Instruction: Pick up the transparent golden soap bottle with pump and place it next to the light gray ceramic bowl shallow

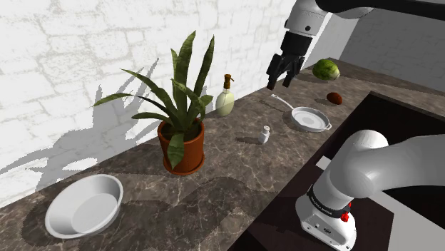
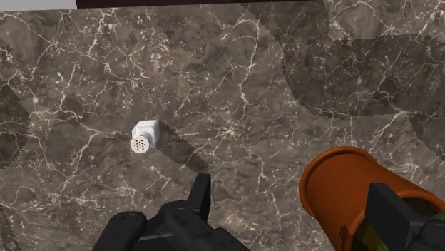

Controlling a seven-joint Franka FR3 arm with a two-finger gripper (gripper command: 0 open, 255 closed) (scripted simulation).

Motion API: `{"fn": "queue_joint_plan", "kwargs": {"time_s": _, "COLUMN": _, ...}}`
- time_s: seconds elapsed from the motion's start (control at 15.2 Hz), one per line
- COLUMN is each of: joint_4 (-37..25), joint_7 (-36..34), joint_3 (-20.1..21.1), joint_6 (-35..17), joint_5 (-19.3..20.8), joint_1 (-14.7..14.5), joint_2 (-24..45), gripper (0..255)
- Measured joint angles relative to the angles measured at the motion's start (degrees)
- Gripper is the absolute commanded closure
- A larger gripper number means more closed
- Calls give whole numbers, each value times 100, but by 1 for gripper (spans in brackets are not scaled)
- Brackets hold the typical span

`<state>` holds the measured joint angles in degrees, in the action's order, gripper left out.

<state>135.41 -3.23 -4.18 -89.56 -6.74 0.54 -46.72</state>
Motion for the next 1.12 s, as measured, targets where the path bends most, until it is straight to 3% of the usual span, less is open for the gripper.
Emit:
{"fn": "queue_joint_plan", "kwargs": {"time_s": 0.46, "joint_4": -252, "joint_7": 314, "joint_3": -237, "joint_6": -699, "joint_5": 125, "joint_1": 39, "joint_2": 918, "gripper": 0}}
{"fn": "queue_joint_plan", "kwargs": {"time_s": 1.12, "joint_4": -1344, "joint_7": 869, "joint_3": -653, "joint_6": -1712, "joint_5": 77, "joint_1": 41, "joint_2": 2932, "gripper": 0}}
